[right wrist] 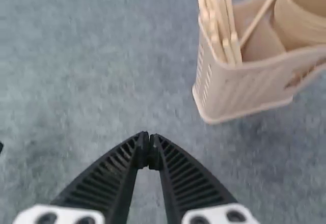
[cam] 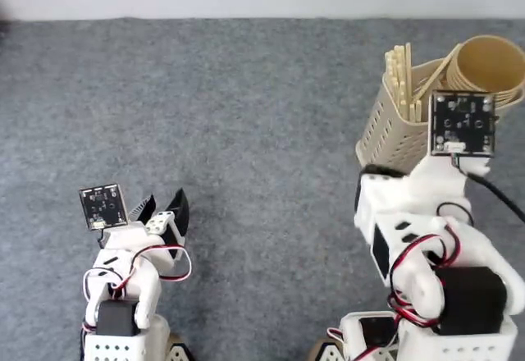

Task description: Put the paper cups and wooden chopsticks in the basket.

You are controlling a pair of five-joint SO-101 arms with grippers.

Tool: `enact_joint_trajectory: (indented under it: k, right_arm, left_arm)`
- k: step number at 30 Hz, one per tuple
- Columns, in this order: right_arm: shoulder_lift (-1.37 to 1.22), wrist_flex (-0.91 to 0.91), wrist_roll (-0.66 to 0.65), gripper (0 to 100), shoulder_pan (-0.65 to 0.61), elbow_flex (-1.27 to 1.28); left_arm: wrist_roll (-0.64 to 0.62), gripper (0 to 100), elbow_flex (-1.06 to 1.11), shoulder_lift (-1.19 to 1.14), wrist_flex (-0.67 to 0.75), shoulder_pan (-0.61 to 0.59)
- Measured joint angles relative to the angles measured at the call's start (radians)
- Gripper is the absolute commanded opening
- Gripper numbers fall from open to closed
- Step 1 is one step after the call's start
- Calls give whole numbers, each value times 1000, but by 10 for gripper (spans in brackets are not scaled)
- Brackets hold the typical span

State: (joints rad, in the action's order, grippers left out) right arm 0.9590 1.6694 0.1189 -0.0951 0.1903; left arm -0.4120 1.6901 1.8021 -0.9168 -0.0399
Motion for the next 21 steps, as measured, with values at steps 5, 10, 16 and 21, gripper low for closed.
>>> enact_joint_trajectory:
  k: [5,10,16,21]
  right_arm:
    - [40,84,2,8,3,8]
    - [281,72,5,8,3,215]
    - [654,34,5,8,2,528]
    - [795,-37,5,8,31,700]
  left_arm:
    - [0,32,0,0,-2,0]
    - [-5,14,0,0,-2,0]
    - [-5,14,0,0,-2,0]
    - [-5,14,0,0,-2,0]
